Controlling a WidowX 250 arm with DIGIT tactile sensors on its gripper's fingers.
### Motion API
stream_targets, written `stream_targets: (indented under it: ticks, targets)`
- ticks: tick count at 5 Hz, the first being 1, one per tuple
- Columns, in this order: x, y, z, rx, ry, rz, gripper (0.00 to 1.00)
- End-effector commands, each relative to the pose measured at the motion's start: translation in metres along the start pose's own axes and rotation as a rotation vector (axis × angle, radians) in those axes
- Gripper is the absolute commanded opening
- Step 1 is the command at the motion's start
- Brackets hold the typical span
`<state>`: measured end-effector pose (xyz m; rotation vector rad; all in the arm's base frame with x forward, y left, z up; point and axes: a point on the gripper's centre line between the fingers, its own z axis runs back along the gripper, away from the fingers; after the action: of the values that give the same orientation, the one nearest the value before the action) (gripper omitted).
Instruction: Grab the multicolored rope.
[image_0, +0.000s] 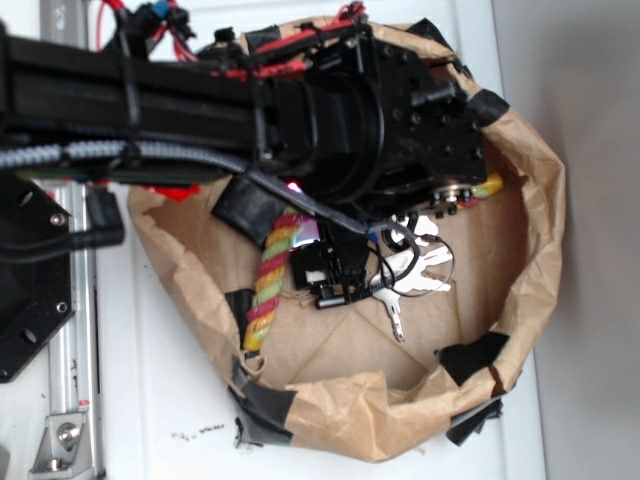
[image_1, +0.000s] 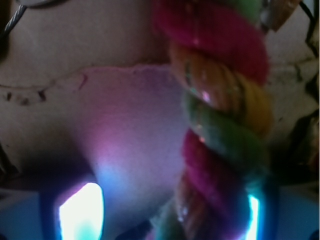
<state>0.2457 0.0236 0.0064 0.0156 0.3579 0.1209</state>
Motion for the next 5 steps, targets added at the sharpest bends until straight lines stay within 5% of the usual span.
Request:
stream_targets:
  ticks: [1, 2, 3, 4, 5]
  targets:
    - [-0.008, 0.015, 0.016, -0.004, -0.044, 0.033, 0.00]
    - [-0.017, 0.016, 0.066, 0.072, -0.167, -0.049, 0.00]
    - [-0.042, 0.007, 0.112, 0.088, -0.413, -0.083, 0.00]
    - [-0.072, 0.005, 0.154, 0.067, -0.501, -0.096, 0.00]
    - [-0.079, 0.003, 0.173, 0.061, -0.485, -0.131, 0.00]
